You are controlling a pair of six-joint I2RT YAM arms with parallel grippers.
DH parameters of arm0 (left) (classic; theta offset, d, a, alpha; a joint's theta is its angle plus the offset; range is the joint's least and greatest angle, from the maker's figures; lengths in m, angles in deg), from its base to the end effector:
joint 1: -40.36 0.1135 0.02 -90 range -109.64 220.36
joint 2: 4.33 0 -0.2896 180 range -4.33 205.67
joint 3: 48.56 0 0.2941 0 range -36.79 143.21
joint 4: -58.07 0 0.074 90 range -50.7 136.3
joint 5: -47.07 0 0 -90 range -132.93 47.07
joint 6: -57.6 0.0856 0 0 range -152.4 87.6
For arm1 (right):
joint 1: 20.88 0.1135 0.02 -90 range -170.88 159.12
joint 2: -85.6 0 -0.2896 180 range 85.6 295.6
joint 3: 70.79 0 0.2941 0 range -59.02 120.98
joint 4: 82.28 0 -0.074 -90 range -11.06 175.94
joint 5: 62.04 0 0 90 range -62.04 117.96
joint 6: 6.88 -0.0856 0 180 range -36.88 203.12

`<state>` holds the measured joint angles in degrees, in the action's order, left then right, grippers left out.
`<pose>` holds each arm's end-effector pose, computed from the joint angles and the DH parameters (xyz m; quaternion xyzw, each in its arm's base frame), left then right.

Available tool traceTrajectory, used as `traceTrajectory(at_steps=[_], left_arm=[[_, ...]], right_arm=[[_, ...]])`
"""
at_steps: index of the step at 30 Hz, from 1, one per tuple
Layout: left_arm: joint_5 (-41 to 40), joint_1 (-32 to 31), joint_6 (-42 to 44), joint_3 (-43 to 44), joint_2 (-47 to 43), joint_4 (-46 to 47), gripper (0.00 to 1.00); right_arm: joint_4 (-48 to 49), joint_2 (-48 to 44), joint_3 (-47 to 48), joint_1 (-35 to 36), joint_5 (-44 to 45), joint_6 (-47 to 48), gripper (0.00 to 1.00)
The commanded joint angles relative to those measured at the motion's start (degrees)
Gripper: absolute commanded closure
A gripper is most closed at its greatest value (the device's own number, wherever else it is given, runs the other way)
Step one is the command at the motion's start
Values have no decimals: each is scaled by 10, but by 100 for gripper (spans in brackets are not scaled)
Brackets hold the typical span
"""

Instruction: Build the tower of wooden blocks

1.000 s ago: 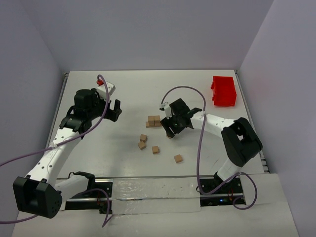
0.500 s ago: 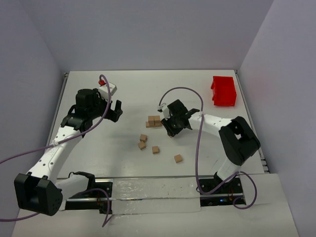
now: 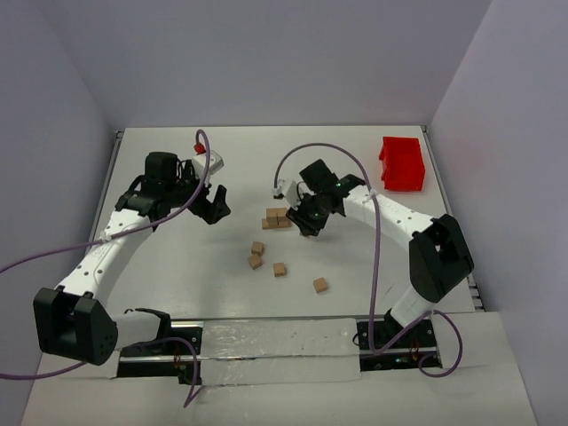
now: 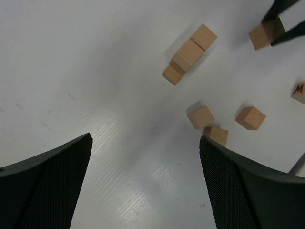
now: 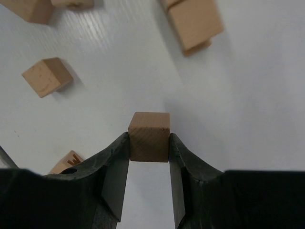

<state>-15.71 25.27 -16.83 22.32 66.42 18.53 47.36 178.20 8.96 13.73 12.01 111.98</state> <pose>0.3129 -0.1249 0.2923 0.3293 0.8209 -0.2110 0.4162 0.3079 0.2411 0.1979 -0.5341 0.8024 0.1463 0.2224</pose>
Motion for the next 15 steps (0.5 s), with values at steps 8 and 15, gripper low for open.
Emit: traceTrajectory(at_steps=[8,15], left_arm=[[104,10,33,52,49,-42,1],[116,32,9,72,78,-43,1]], right_arm=[[-168,74,245,-2,-29,148,92],[-222,142,337,-3,-41,192,89]])
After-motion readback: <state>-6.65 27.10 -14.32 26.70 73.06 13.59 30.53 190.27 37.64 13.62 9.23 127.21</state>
